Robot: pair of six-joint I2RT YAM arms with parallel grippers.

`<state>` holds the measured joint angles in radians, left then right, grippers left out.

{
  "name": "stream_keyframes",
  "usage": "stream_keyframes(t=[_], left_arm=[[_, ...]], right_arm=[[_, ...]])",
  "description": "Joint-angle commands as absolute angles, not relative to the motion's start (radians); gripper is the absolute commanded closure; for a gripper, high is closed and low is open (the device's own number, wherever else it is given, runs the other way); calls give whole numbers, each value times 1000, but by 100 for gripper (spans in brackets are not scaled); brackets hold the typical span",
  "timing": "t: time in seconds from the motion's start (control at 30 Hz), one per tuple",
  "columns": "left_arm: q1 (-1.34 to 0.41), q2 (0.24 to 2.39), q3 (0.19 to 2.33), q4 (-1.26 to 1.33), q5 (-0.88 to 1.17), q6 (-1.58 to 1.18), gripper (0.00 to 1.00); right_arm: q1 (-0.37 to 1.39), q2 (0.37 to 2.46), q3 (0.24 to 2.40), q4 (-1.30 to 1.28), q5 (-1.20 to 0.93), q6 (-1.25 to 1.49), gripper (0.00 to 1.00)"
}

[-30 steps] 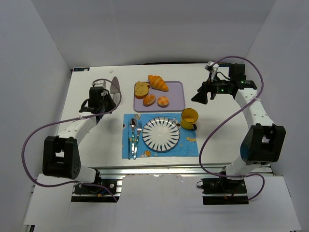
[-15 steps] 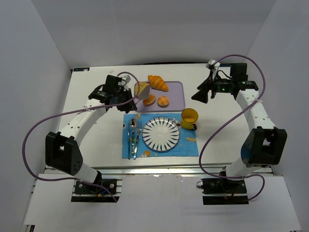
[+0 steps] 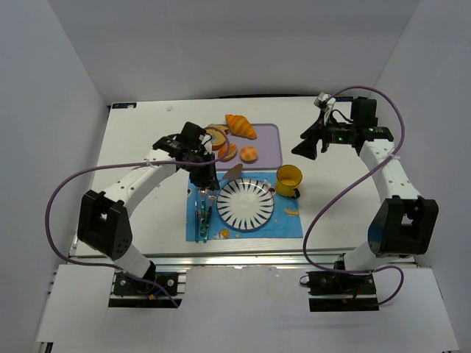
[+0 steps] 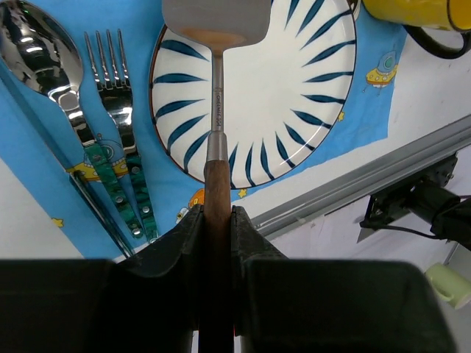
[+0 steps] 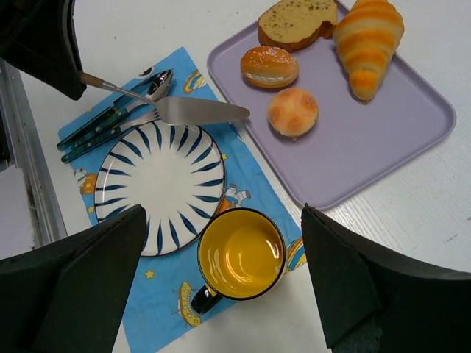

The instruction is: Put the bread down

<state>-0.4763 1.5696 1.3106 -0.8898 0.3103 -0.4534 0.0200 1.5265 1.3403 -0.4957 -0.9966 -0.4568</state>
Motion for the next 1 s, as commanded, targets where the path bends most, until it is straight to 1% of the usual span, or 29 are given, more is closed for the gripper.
stream_keyframes(t=[0.0, 0.53, 0.97], left_arm=[[-479, 1566, 1345, -876, 345, -453, 100], [-479, 1649, 1387, -835, 296, -431, 100], [-446, 1701, 1396, -804, 198, -443, 100]], right_arm=[[20, 1494, 1330, -471, -1011, -453, 11], [18, 1483, 1292, -468, -1009, -449, 10], [18, 1485, 1281, -457, -1015, -440, 11]])
